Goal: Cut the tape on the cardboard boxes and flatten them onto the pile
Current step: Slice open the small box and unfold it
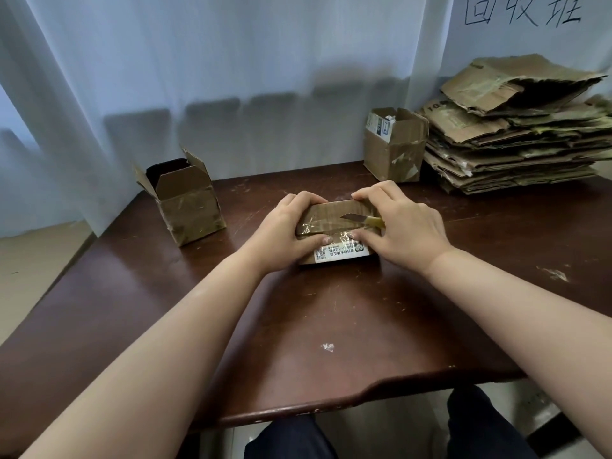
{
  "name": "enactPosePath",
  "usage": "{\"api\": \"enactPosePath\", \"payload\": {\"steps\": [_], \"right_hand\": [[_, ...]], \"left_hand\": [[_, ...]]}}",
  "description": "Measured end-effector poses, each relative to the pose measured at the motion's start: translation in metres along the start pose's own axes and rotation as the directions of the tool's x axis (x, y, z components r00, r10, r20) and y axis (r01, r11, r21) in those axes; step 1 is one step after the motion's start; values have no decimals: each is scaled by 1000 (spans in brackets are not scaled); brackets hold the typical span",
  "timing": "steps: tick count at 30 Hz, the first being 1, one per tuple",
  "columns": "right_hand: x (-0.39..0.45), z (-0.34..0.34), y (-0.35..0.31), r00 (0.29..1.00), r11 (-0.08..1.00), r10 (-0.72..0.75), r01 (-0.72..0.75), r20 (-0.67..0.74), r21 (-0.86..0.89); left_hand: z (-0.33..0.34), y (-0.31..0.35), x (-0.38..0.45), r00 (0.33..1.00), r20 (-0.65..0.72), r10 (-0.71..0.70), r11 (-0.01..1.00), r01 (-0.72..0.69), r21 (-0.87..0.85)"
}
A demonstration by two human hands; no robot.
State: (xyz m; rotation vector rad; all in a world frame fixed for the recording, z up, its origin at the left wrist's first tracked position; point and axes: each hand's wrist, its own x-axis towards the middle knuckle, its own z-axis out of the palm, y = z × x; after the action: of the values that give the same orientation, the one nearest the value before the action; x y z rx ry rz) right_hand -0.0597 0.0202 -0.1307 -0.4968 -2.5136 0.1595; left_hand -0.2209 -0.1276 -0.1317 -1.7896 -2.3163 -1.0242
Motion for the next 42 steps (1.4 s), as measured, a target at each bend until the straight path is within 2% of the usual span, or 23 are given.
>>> {"api": "enactPosePath", "payload": {"steps": [5,9,12,15,19,25,26,28,30,32,34,36,38,42], "right_hand": [[4,-2,-3,998,992,-56,53,-24,-112],[-4,-4,-1,985,983,-142,128,-100,-131],[-14,-5,-1,970,971,-182,151,-161,-188],[-17,-7,-3,964,965,-191,149,-187,-216],[-15,-16,-7,966,975,-191,165,-177,-149],[-23,-41,-14,976,974,-217,214,-28,-75],[-26,-41,-14,983,983,-178,177,-34,-45],[-31,-40,-12,996,997,-6,13,-88,79],[-35,-37,-12,965,953,228,-193,-130,235],[-40,-32,-15,921,892,364,-303,-139,335],[-47,-27,-22,944,923,294,-240,-148,301],[-53,-21,-28,989,967,106,-79,-103,241],[-55,-14,-32,999,977,-35,38,-21,210],[-54,-5,-38,994,984,-95,86,54,153]], "left_hand": [[3,2,-2,996,-81,-26,999,28,26],[3,8,-17,981,-166,98,964,-52,262],[-2,16,-21,961,-164,221,891,-131,435],[-8,21,-24,969,-106,223,874,-150,462],[-12,29,-29,986,-57,154,915,-120,384],[-16,37,-38,974,-147,174,951,-127,282],[-17,38,-39,978,-161,129,967,-89,239],[-20,42,-37,979,-203,-3,995,24,101],[-22,43,-32,967,-242,-86,995,93,19],[-21,42,-26,955,-272,-121,991,130,16],[-19,40,-23,944,-290,-154,984,174,43],[-19,38,-20,938,-280,-206,974,225,36],[-22,33,-16,942,-221,-253,966,258,-7],[-28,22,-16,958,-95,-270,950,249,-189]]}}
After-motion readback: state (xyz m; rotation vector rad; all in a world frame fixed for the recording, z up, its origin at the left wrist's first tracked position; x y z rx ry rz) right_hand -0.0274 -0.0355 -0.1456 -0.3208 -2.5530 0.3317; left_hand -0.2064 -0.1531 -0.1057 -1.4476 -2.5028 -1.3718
